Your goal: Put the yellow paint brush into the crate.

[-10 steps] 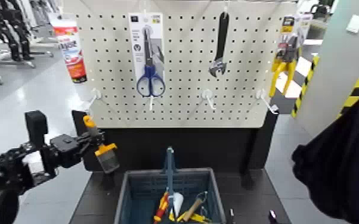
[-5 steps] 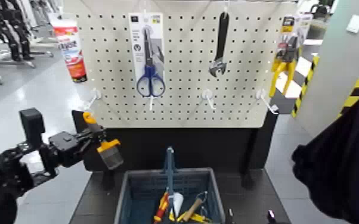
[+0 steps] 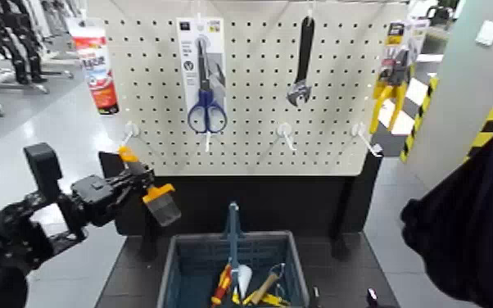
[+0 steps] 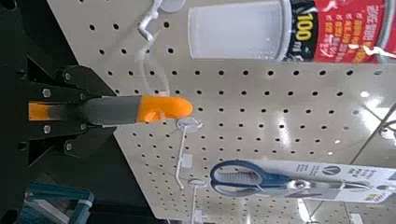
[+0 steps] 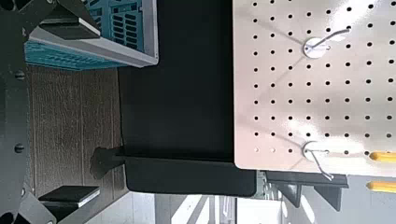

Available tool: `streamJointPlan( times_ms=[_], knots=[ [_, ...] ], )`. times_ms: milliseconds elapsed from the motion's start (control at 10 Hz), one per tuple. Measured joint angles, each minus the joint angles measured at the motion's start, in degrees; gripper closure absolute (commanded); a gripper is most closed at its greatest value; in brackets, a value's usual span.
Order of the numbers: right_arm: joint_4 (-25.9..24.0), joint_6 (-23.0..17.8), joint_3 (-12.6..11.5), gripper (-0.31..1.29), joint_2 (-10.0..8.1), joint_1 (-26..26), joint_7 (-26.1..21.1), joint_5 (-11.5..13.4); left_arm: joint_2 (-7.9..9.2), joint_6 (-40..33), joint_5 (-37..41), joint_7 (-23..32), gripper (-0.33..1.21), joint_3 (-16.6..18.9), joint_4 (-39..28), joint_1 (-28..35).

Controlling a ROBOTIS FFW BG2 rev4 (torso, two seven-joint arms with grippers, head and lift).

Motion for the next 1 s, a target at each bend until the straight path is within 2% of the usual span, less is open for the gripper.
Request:
streamJointPlan(
  times_ms=[700,1000],
  knots=[
    [0.21,-0.58,0.03,0.13,0.05,0.02,-0.06,-0.35,-2.19,2.26,9.13,0.90,1.19,-2.91,-3.10,2.24],
    [0.47,-1.21,0.01,0.13,-0.01,0.00,-0.01,-0.81,-2.87,4.26,10.74,1.25,1.19,-2.95,-3.05,4.43]
  ],
)
